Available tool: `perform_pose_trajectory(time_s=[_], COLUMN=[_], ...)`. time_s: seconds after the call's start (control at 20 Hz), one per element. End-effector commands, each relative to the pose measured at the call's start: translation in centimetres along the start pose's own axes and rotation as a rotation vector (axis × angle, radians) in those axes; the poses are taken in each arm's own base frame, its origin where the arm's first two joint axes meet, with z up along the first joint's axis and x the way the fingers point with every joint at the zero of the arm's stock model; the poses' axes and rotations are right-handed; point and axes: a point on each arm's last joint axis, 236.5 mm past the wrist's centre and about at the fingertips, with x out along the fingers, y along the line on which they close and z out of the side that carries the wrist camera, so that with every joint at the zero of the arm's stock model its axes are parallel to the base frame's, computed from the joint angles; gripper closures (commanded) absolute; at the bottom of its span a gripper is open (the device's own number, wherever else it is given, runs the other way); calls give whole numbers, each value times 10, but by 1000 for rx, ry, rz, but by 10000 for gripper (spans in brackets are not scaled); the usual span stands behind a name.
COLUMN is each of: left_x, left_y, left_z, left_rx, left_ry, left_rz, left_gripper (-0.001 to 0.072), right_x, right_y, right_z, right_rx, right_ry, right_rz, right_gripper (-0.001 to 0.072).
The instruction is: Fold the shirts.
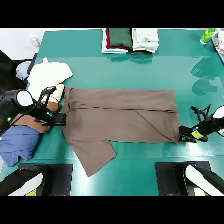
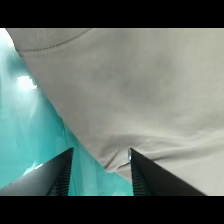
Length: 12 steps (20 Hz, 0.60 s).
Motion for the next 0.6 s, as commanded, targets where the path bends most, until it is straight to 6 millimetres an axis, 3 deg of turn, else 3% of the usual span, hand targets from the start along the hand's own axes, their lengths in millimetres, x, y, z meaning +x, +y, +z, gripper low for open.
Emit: perform_pose_trajectory(time_s=[0.0,0.15,0.3,0.55], left_x=[0,7,26,64], left_y=[0,-7,-31,-68], left_z=[-15,-45,-73,-107], left_rx=[-9,-41,-83,-6], left_ry=[44,75,105,140], left_rz=[-1,-45,-158,-138], left_gripper=[279,278,279,257], right_x=[0,0,0,0], right_y=[1,1,1,2], right_z=[-1,-1,1,1], right_rx=[-3,-3,-3,-3], right_ry=[3,2,-5,-5], right_rz=[6,6,5,7], right_gripper=[698,698,698,698])
